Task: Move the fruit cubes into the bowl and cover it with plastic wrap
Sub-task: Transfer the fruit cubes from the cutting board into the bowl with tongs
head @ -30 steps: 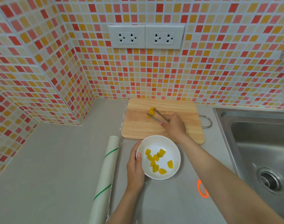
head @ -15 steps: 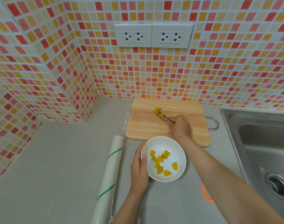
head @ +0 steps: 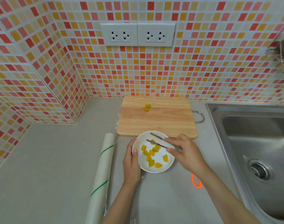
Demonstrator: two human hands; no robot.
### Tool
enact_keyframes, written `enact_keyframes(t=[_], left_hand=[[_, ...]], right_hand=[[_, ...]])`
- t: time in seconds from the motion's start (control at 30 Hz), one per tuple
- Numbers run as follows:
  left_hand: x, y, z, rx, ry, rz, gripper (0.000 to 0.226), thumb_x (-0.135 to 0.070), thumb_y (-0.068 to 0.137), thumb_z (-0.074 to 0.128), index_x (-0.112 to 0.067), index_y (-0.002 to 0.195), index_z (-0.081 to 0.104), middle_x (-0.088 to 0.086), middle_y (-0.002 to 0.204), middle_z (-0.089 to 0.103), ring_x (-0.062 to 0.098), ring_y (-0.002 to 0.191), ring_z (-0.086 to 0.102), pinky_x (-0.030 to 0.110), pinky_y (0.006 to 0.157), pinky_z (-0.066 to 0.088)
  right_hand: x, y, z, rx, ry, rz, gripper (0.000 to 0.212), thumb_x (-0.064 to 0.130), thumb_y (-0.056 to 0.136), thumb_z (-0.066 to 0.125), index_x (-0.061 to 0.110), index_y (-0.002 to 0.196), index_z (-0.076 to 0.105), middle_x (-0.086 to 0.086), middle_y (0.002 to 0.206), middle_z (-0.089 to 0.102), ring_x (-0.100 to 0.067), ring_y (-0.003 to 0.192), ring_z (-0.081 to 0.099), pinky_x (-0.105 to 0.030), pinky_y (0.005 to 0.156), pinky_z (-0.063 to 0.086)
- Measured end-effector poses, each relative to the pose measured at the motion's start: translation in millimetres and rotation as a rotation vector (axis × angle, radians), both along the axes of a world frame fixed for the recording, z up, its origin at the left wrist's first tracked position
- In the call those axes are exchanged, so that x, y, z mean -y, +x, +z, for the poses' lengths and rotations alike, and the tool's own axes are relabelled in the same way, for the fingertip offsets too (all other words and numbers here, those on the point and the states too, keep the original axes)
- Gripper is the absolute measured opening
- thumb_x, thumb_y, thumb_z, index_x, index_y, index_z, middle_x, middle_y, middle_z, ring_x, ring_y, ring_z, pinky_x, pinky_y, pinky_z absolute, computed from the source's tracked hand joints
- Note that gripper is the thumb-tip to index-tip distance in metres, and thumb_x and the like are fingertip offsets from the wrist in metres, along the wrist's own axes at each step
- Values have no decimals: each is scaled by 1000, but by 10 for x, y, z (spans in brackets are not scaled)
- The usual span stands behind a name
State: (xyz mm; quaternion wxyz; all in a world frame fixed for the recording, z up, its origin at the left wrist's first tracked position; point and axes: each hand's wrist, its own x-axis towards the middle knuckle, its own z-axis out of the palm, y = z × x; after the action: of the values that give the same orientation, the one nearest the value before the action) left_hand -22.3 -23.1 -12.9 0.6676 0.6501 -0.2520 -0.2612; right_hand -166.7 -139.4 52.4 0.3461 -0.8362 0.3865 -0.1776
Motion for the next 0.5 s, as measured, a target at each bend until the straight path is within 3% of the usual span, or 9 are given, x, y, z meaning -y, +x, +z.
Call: enact_keyframes(t=[0.1, 0.23, 0.33, 0.43, 0.5], left_hand=[[-3, 2, -3, 9, 10, -5, 34, -32, 94, 39, -56, 113, 54, -34, 115, 60, -12, 109, 55, 1, 79, 42], [-7, 10, -27, 5, 21, -7, 33, -34, 93, 39, -55, 115, 54, -33, 117, 60, -10, 110, 55, 4, 80, 43], [-4, 11, -28, 5, 26, -2, 34, -33, 93, 40, -56, 114, 54, -33, 116, 60, -10, 109, 55, 3, 79, 43], [-1, 11, -21, -1, 15, 5, 33, -32, 93, 40, -51, 116, 55, -31, 117, 60, -9, 110, 55, 3, 80, 43], [-1, 10, -27, -10, 7, 3, 33, -32, 93, 41, -47, 118, 55, -30, 119, 60, -8, 112, 55, 4, 81, 43]], right_hand=[[-18, -69, 55, 60, 9, -45, 40, 18, 80, 70, 24, 120, 63, 7, 80, 44, -3, 67, 46, -9, 67, 37], [137, -10, 109, 109, -26, -128, 42, 18, 79, 71, 21, 121, 62, 9, 75, 41, -4, 65, 44, -4, 64, 36], [311, 131, 63, 82, -25, -165, 42, 20, 81, 69, 23, 122, 61, 8, 78, 43, -9, 74, 48, -10, 64, 34], [528, 374, -1, -4, -16, -162, 39, 24, 84, 65, 24, 123, 62, -6, 89, 52, -21, 90, 53, -25, 71, 36], [677, 577, -30, -72, -33, -164, 33, 26, 85, 62, 21, 118, 64, -9, 92, 55, -23, 90, 53, -26, 68, 36]])
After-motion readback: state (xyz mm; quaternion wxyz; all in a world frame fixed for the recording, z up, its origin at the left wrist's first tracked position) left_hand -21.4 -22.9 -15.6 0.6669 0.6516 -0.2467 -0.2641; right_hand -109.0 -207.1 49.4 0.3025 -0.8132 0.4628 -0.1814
